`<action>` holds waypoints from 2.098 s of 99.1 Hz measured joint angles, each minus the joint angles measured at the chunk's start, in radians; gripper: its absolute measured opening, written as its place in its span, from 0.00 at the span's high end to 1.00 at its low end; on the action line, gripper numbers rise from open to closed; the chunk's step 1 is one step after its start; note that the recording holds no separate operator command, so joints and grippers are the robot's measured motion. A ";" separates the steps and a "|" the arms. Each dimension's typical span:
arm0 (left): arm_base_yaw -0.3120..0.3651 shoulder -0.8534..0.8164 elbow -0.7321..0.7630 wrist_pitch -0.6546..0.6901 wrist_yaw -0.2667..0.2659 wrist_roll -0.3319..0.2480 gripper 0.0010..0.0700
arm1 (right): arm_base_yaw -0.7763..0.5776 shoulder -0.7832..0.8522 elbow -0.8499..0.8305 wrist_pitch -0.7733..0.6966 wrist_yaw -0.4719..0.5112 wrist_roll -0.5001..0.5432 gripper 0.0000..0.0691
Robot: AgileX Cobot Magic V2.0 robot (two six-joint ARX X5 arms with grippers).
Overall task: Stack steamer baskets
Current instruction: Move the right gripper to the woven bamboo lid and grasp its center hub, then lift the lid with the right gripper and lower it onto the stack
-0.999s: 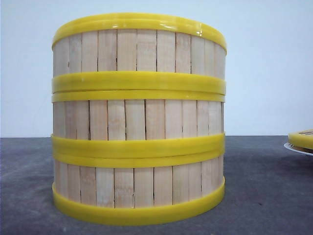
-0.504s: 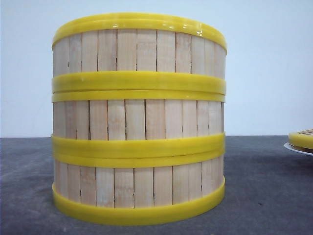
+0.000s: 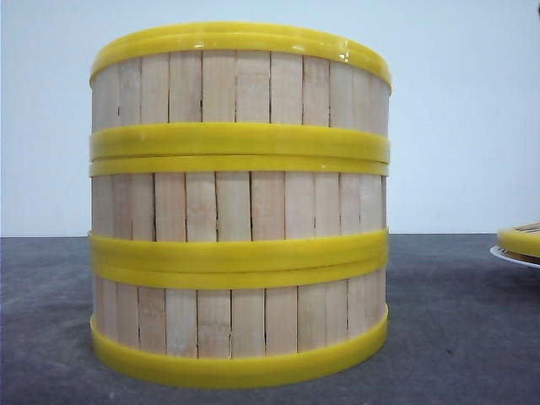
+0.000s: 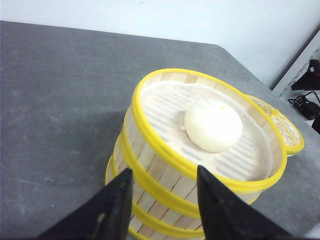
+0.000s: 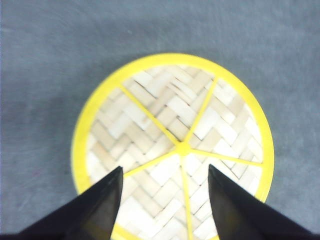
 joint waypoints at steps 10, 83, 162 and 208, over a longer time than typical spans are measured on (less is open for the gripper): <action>0.000 0.000 0.000 -0.010 0.000 0.000 0.68 | -0.022 0.030 -0.040 0.040 -0.012 0.003 0.53; 0.000 0.000 0.000 -0.025 0.000 0.000 0.68 | -0.056 0.151 -0.124 0.156 -0.028 0.014 0.74; 0.000 0.000 0.000 -0.027 0.000 0.000 0.68 | -0.063 0.203 -0.116 0.164 -0.043 0.015 0.92; 0.000 0.000 0.000 -0.027 0.000 0.000 0.68 | -0.061 0.196 -0.039 0.077 -0.104 0.013 0.92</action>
